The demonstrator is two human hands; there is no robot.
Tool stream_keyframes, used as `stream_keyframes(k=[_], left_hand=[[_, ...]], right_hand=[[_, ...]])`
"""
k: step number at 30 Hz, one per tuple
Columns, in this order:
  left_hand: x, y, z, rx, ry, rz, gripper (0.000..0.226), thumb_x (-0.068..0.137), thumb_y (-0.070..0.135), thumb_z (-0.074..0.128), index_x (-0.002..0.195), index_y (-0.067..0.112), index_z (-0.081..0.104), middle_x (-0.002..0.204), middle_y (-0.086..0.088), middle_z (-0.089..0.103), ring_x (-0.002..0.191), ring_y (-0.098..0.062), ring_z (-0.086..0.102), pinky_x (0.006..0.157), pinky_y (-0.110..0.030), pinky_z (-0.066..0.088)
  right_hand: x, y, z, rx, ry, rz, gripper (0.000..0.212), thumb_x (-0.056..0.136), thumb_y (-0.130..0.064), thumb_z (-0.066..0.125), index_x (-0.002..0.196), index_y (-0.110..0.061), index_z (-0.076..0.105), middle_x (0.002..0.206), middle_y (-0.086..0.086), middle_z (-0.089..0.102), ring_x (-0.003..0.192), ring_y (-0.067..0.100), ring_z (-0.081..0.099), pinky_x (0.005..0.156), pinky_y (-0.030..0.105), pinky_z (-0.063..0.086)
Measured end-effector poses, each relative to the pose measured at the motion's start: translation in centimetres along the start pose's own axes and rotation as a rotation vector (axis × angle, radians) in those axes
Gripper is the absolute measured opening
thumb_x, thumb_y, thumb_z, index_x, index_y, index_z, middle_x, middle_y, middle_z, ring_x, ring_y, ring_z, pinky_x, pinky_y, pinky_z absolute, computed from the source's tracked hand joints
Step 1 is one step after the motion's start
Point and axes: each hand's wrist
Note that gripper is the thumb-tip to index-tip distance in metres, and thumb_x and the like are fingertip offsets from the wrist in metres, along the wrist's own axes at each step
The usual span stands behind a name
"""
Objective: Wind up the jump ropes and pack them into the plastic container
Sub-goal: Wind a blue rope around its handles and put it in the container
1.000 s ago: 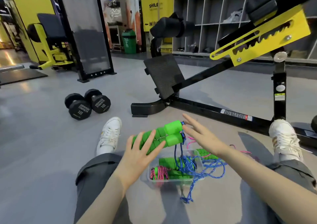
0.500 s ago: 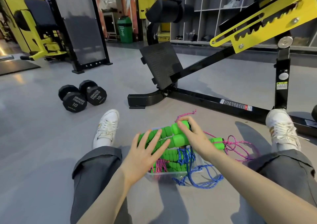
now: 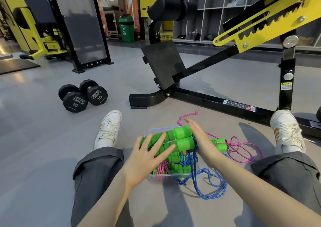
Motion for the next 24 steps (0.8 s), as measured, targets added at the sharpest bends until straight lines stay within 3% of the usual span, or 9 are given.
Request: stream_keyframes(k=[2, 4, 5, 7, 10, 14, 17, 21, 24], left_hand=[[0.1, -0.1, -0.3, 0.018, 0.008, -0.036, 0.062, 0.087, -0.008, 0.032, 0.141, 0.022, 0.038, 0.139, -0.017, 0.039, 0.11, -0.041, 0.045, 0.086, -0.05, 0.034], [0.4, -0.5, -0.6, 0.039, 0.022, -0.112, 0.061, 0.092, -0.009, 0.015, 0.138, 0.021, 0.041, 0.138, -0.017, 0.041, 0.109, -0.04, 0.045, 0.085, -0.049, 0.034], [0.5, -0.9, -0.7, 0.054, 0.032, -0.144, 0.059, 0.094, -0.008, 0.013, 0.137, 0.021, 0.042, 0.137, -0.017, 0.041, 0.109, -0.04, 0.045, 0.085, -0.049, 0.034], [0.7, -1.5, -0.7, 0.087, 0.049, -0.182, 0.055, 0.097, -0.005, 0.012, 0.135, 0.02, 0.044, 0.136, -0.018, 0.041, 0.108, -0.04, 0.045, 0.085, -0.049, 0.034], [0.5, -2.3, -0.4, 0.133, 0.039, -0.19, 0.055, 0.096, -0.005, 0.012, 0.135, 0.019, 0.044, 0.136, -0.019, 0.041, 0.108, -0.041, 0.044, 0.084, -0.05, 0.034], [0.2, -2.7, -0.3, 0.178, 0.005, -0.183, 0.06, 0.082, -0.004, 0.029, 0.137, 0.019, 0.041, 0.137, -0.02, 0.039, 0.109, -0.042, 0.043, 0.084, -0.053, 0.033], [0.2, -2.6, -0.2, 0.202, -0.015, -0.236, 0.064, 0.074, 0.001, 0.035, 0.135, 0.019, 0.04, 0.135, -0.019, 0.04, 0.107, -0.041, 0.043, 0.082, -0.052, 0.034], [0.0, -2.9, -0.3, 0.182, -0.088, -0.301, 0.084, 0.058, -0.003, 0.067, 0.135, 0.02, 0.039, 0.135, -0.019, 0.041, 0.107, -0.041, 0.045, 0.079, -0.05, 0.036], [-0.2, -3.3, -0.8, 0.152, -0.118, -0.302, 0.091, 0.052, -0.002, 0.074, 0.134, 0.019, 0.04, 0.134, -0.02, 0.04, 0.106, -0.041, 0.044, 0.079, -0.05, 0.038]], right_hand=[[-0.3, 0.1, 0.2, 0.19, 0.027, 0.073, 0.036, 0.089, -0.06, 0.034, 0.102, -0.04, 0.061, 0.094, 0.006, 0.061, 0.07, 0.028, 0.059, 0.064, 0.037, 0.049], [-0.8, 0.9, 0.4, 0.207, 0.104, 0.145, 0.041, 0.094, -0.056, 0.025, 0.117, -0.039, 0.053, 0.096, 0.006, 0.059, 0.061, 0.031, 0.059, 0.064, 0.037, 0.049], [-1.2, 1.5, 0.6, 0.132, 0.138, 0.154, 0.039, 0.096, -0.054, 0.023, 0.124, -0.04, 0.046, 0.1, 0.009, 0.06, 0.055, 0.028, 0.057, 0.06, 0.034, 0.049], [-2.5, 2.8, 1.2, -0.051, 0.155, 0.115, 0.035, 0.098, -0.049, 0.024, 0.119, -0.036, 0.049, 0.098, 0.017, 0.06, 0.046, 0.014, 0.049, 0.051, 0.024, 0.044], [-4.8, 3.9, 2.0, -0.379, 0.011, 0.014, 0.026, 0.099, -0.04, 0.033, 0.109, -0.025, 0.051, 0.085, 0.013, 0.058, 0.053, 0.001, 0.045, 0.06, 0.018, 0.042], [-6.3, 2.8, 2.2, -0.638, -0.226, -0.069, 0.022, 0.1, -0.026, 0.038, 0.113, -0.013, 0.049, 0.068, -0.001, 0.057, 0.063, 0.004, 0.053, 0.07, 0.022, 0.042], [-6.7, 0.1, 1.9, -0.694, -0.329, -0.078, 0.024, 0.099, -0.029, 0.04, 0.093, -0.008, 0.049, 0.058, -0.013, 0.05, 0.057, 0.005, 0.049, 0.058, 0.019, 0.039], [-7.2, -3.8, 0.6, -0.64, -0.421, -0.035, 0.033, 0.1, -0.029, 0.041, 0.073, -0.01, 0.037, 0.052, -0.005, 0.043, 0.04, 0.003, 0.042, 0.047, 0.016, 0.034], [-7.2, -6.2, -1.0, -0.568, -0.433, 0.019, 0.038, 0.097, -0.035, 0.044, 0.087, 0.001, 0.048, 0.048, 0.003, 0.046, 0.039, 0.01, 0.042, 0.045, 0.014, 0.034]])
Point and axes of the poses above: each hand's wrist, its own x-axis towards the middle knuckle, its own z-axis out of the palm, y = z × x
